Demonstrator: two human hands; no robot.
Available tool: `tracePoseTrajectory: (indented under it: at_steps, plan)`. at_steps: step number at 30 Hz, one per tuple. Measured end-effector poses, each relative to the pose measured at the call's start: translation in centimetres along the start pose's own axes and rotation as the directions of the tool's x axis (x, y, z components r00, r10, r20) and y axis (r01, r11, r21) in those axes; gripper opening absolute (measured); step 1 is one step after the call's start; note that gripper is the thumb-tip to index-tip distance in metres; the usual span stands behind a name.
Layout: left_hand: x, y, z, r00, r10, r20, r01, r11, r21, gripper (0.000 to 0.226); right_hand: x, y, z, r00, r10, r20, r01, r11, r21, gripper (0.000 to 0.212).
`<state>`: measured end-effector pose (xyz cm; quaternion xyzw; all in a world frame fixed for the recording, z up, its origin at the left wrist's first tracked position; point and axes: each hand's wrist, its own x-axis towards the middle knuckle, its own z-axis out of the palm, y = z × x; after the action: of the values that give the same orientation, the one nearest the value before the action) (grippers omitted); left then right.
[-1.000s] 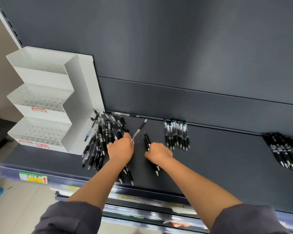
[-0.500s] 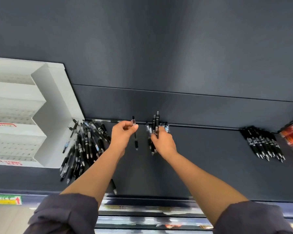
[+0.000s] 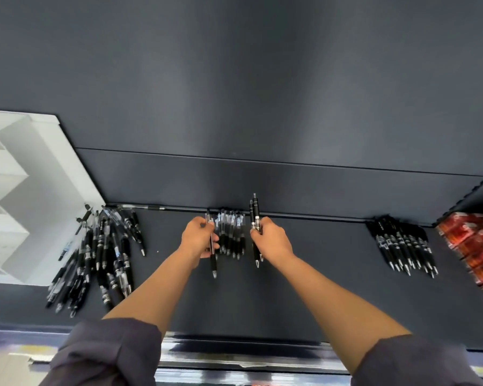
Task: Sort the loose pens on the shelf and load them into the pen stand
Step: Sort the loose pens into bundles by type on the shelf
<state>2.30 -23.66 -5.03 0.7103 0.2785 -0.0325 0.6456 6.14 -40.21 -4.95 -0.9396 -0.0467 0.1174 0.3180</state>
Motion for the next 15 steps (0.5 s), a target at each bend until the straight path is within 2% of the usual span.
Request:
tracePoseTrajectory:
  at_steps: [2,5,10,15]
  plan:
    - [0.0,-0.1,0.6,0.999,-0.052,0.010,0.052,0.999,-0.006,0.011,0.3,0.8,-0.2,1.000,-0.008,0.027,0.008,1.000,0.003,0.017]
    - [-0.1,-0.7,1.3,0.999,-0.047,0.003,0.047,0.999,0.029,0.003,0.6,1.5,-0.1,0.997,-0.028,0.066,0.029,1.000,-0.004,0.015]
    - [1.2,-0.7,1.2,0.987,0.121,-0.105,-0.092,0.965,0.245,0.018,1.7,1.4,0.0,0.996,-0.038,0.082,0.040,0.999,-0.013,0.017]
    - [4.2,0.4,1.1,0.977,0.177,-0.119,-0.113,0.904,0.413,0.008,3.0,1.3,0.2,0.991,-0.015,0.134,0.022,0.998,-0.053,0.019]
